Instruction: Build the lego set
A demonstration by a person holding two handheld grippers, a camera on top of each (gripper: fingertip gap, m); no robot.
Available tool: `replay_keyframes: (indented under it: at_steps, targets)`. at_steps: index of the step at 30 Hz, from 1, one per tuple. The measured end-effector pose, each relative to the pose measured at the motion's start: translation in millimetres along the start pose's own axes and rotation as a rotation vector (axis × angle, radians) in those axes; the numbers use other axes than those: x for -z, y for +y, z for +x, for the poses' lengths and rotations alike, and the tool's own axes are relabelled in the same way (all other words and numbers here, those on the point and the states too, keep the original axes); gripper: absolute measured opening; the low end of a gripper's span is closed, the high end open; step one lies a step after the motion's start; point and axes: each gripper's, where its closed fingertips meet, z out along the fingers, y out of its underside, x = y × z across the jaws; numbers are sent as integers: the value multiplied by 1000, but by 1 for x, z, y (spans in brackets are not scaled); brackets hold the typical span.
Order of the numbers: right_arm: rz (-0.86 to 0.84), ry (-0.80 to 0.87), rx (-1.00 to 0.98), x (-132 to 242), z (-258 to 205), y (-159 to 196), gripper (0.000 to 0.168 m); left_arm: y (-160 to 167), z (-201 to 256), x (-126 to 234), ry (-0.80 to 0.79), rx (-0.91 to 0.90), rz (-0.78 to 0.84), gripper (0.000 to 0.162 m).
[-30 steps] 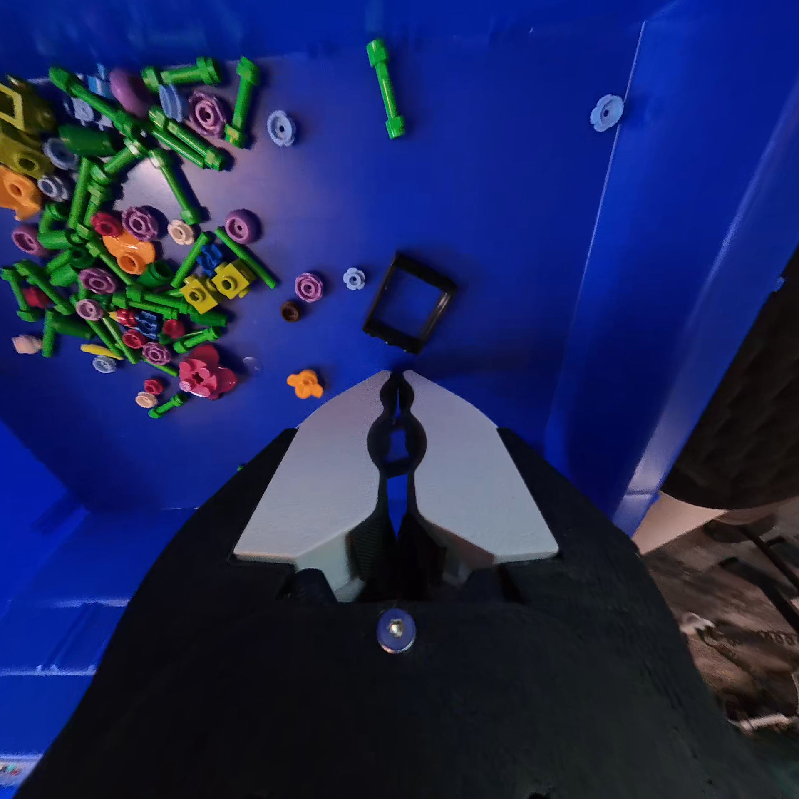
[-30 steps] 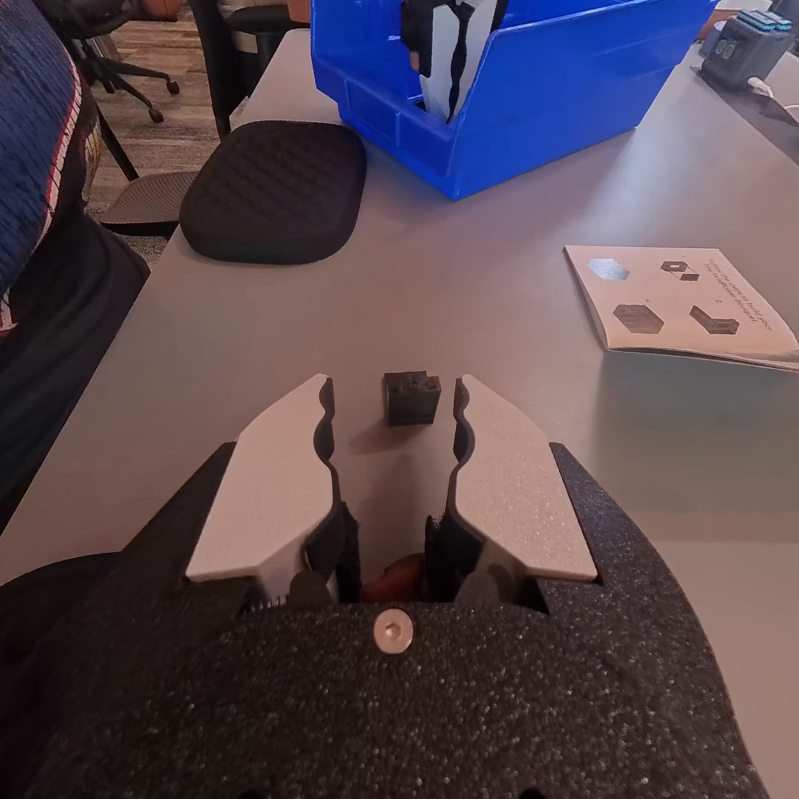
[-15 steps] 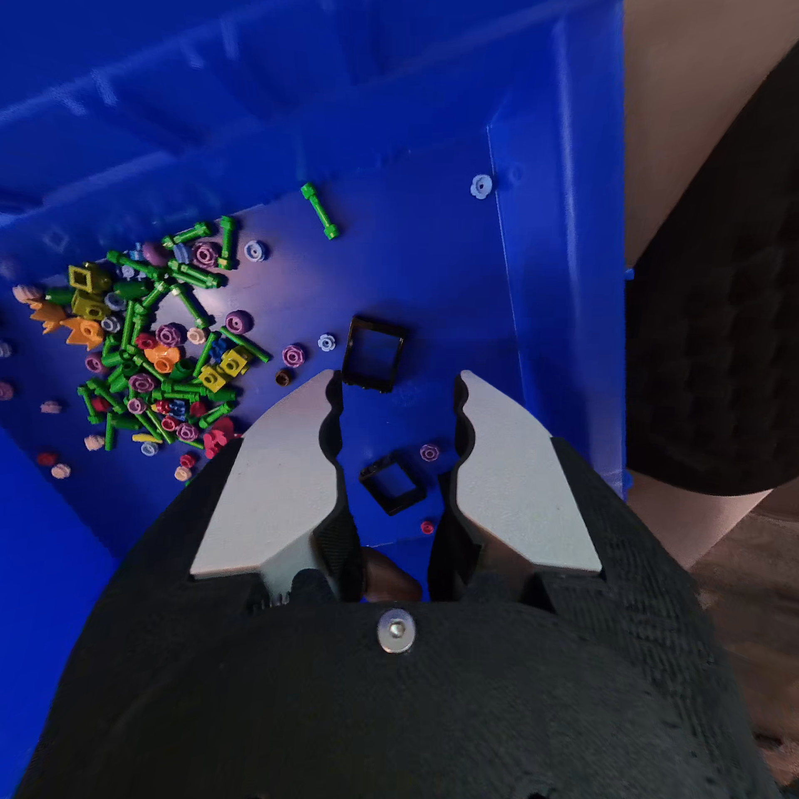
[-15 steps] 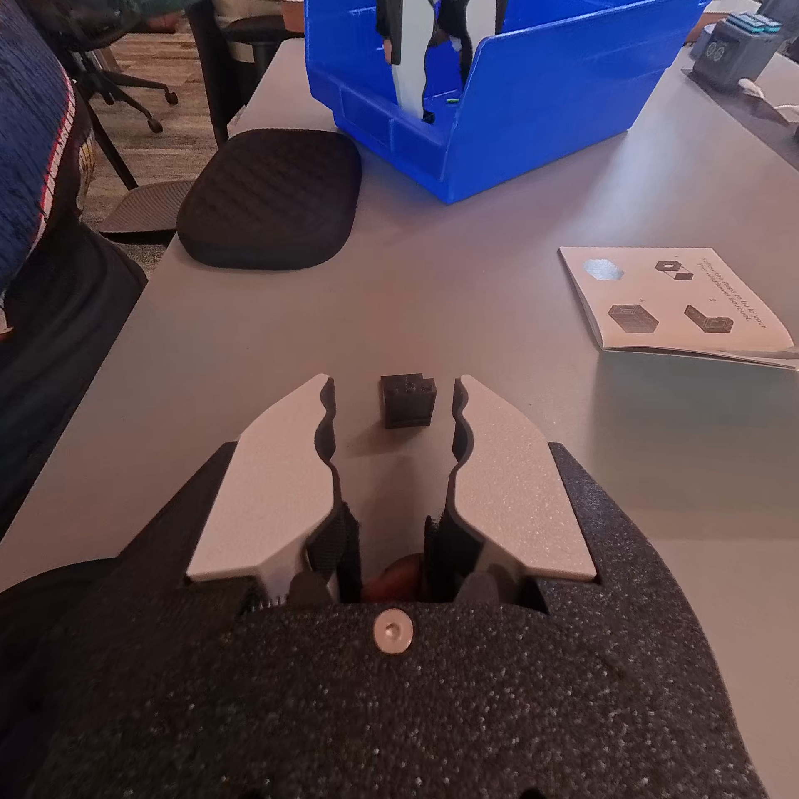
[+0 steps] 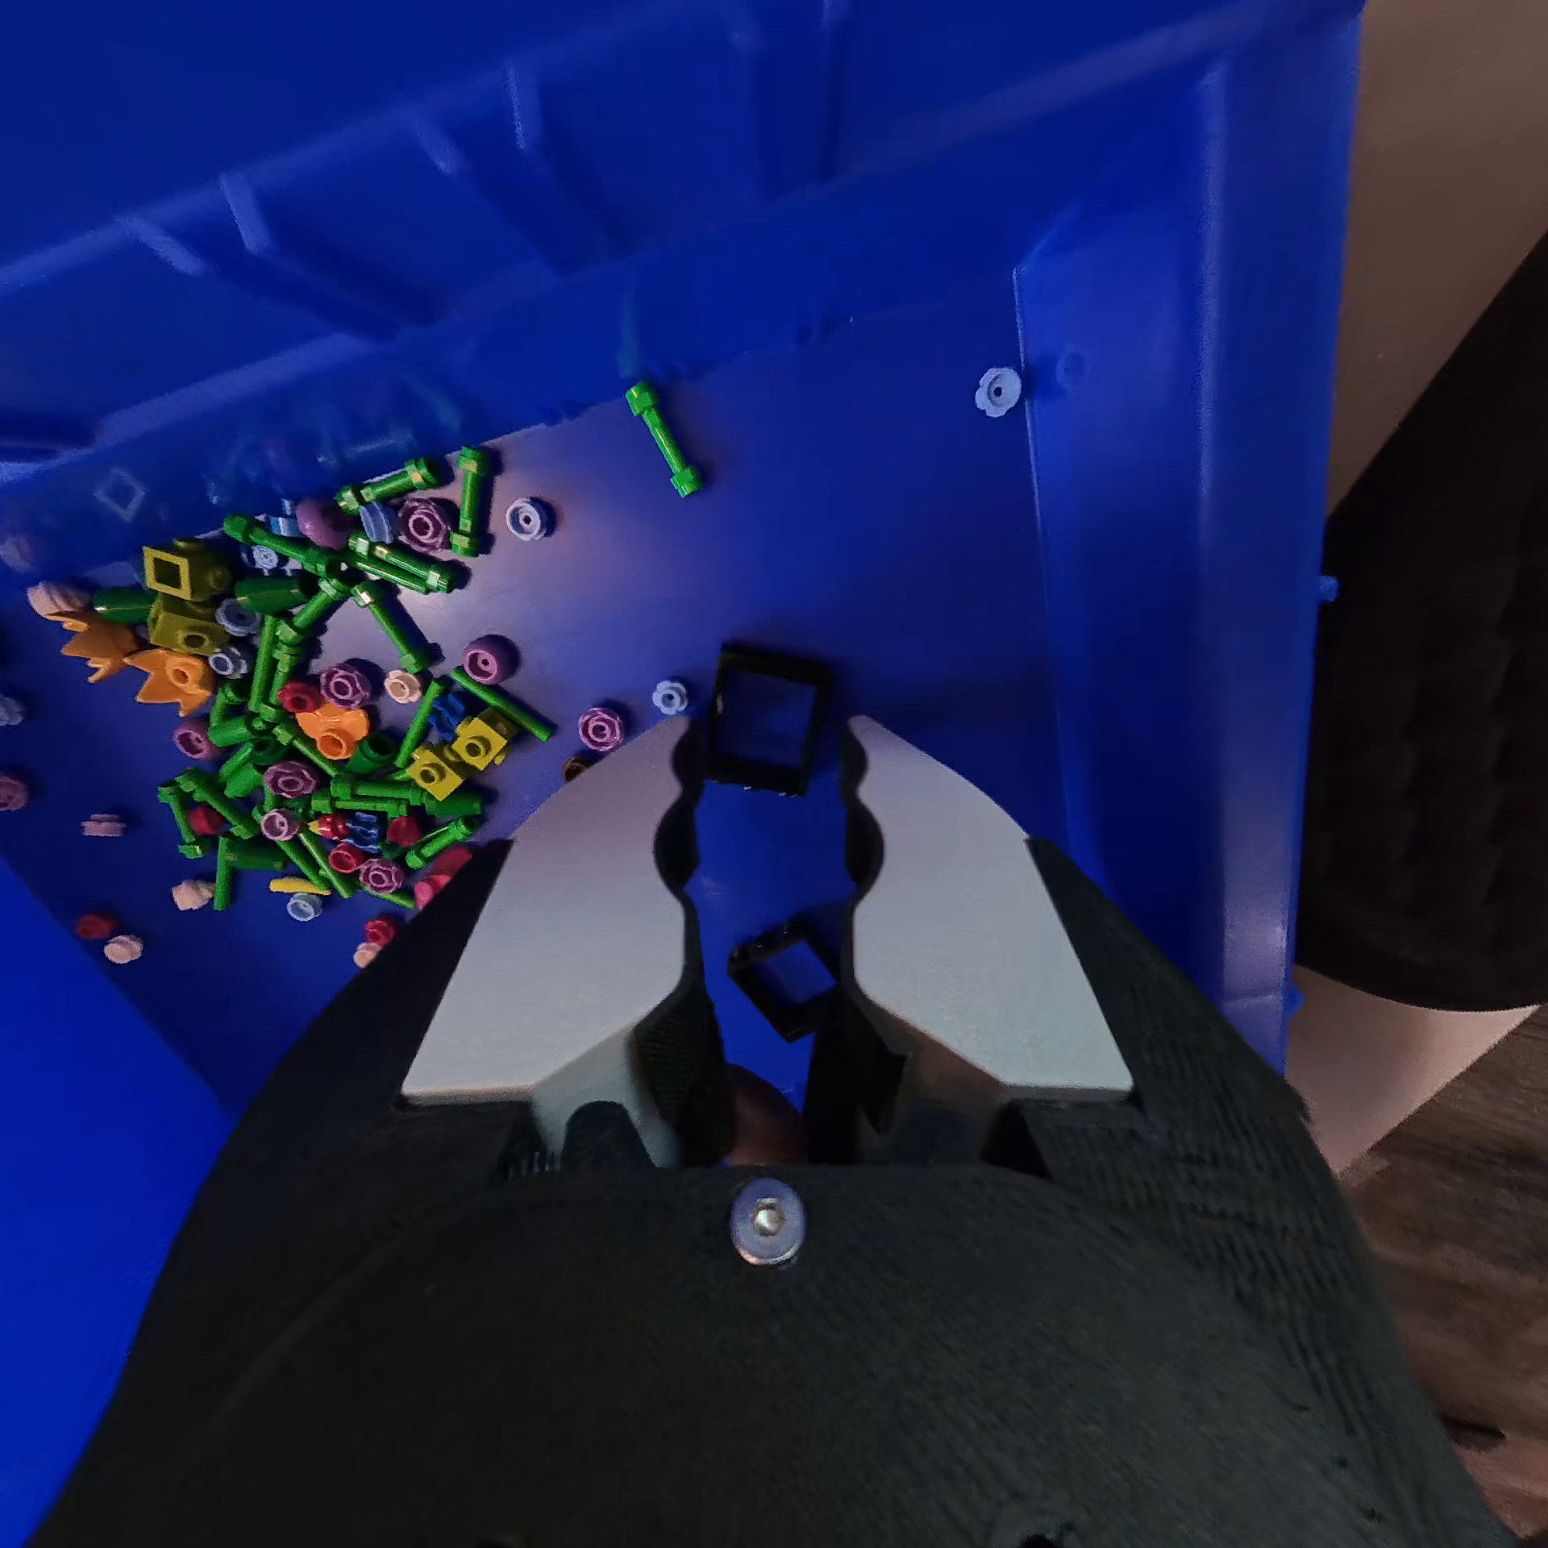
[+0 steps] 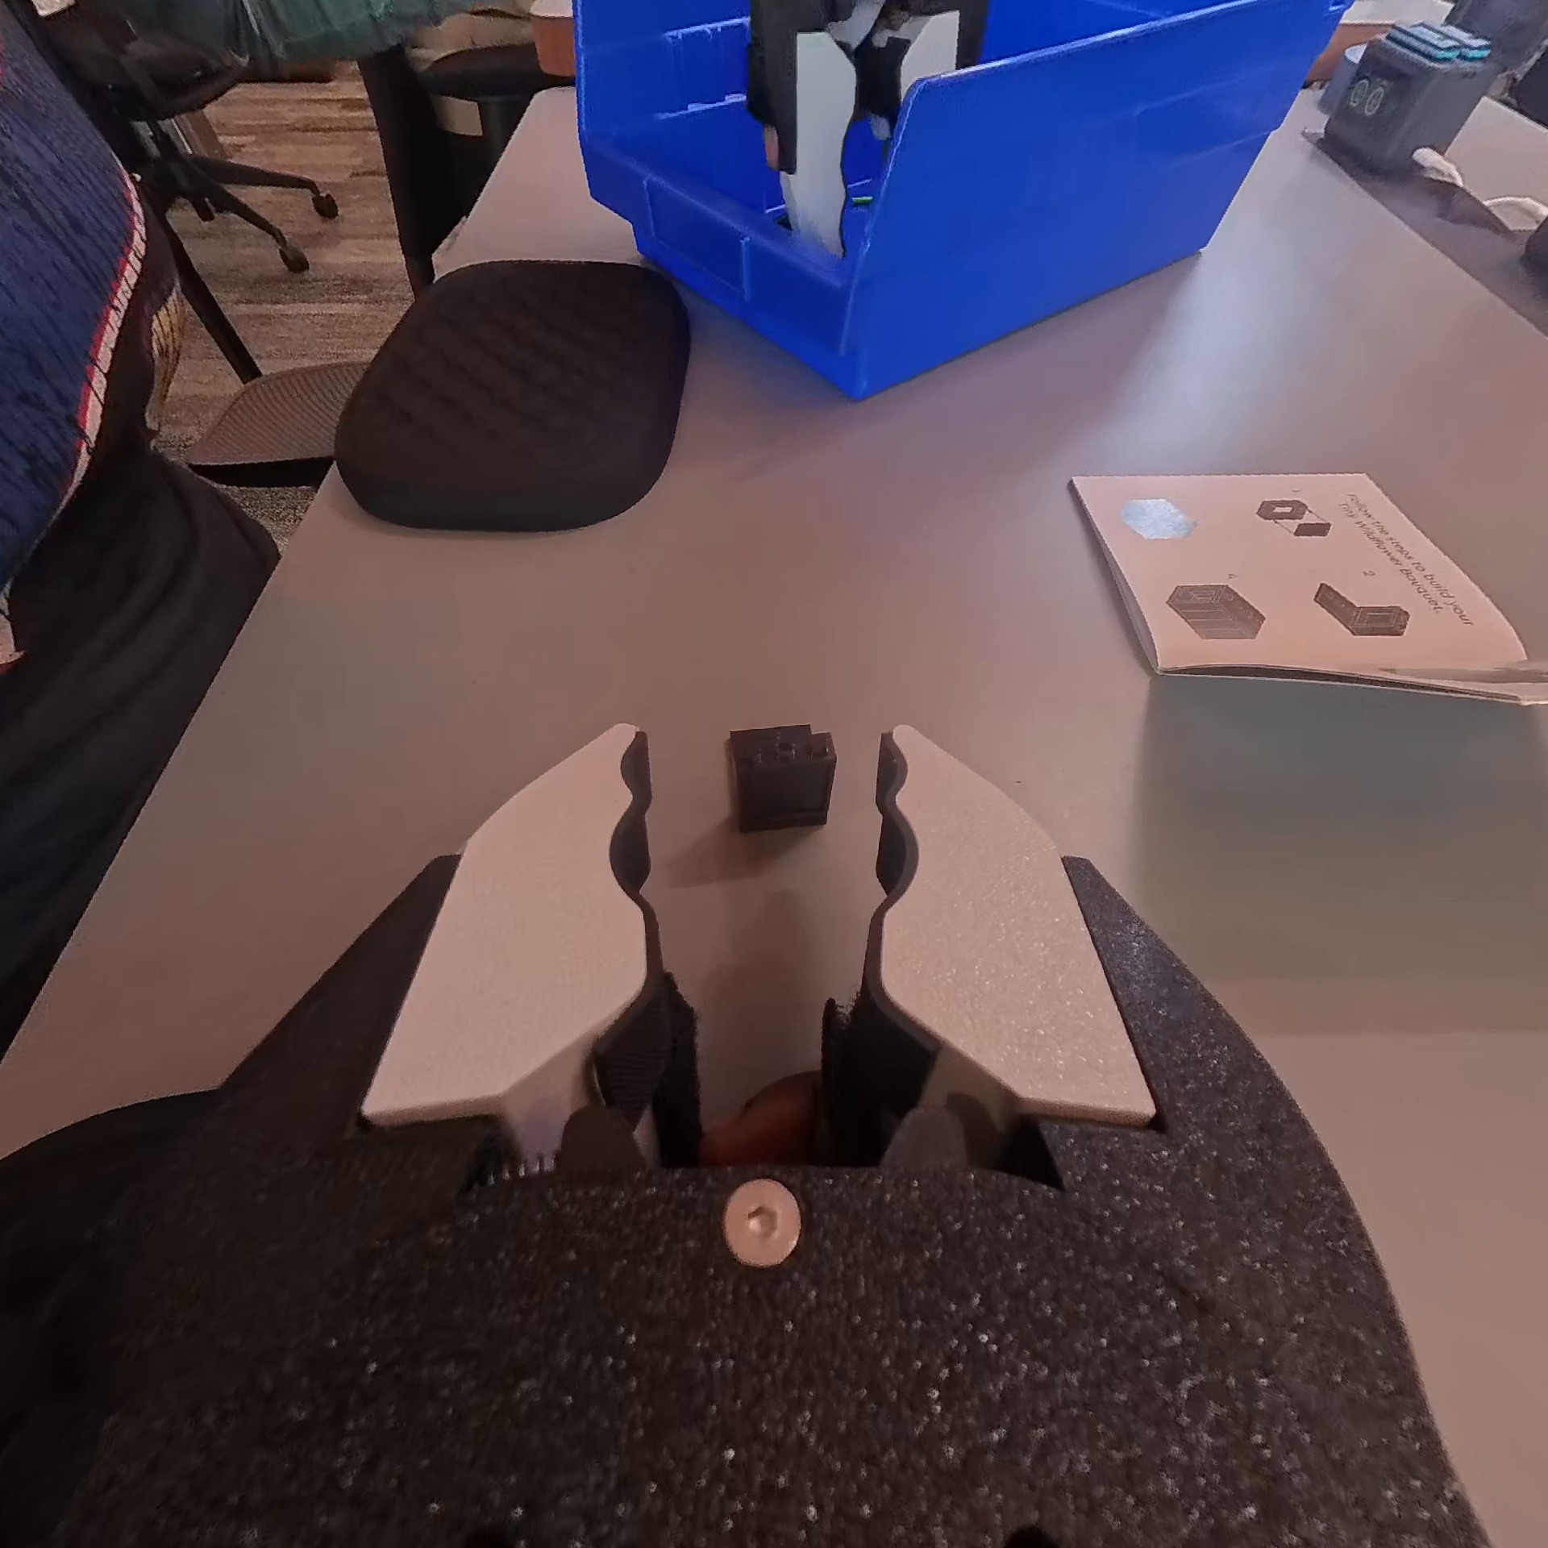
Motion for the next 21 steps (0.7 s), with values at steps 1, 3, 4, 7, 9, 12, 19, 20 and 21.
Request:
replay_keyframes:
  at_steps: [1,3,4,7,9,12,19,20,21]
  targets:
    - [-2,0,0,0,0,0,52,-1,-1,0,2,8,7,27]
    - [-4,1,0,0,0,0,52,-1,-1,0,-2,-4,8,28]
    - [-3,2,-1,0,0,0,52,-1,-2,1,-9,-12,11,27]
    - [9,9,-4,1,2,-1,52,-12,-7,17,-79,21,100,27]
    - [39,11,-6,2,2,-6,52,-24,-13,37,-168,60,201,26]
    - [91,32,10,3,5,-16,50,-54,-5,71,-250,99,413,26]
    - [206,219,363,-6,0,-85,39,-121,72,100,-23,-48,625,26]
    - [235,245,433,-7,-3,-99,35,-127,82,99,23,-75,622,26]
    - [265,259,494,-9,-8,-113,32,-132,91,97,62,-104,612,26]
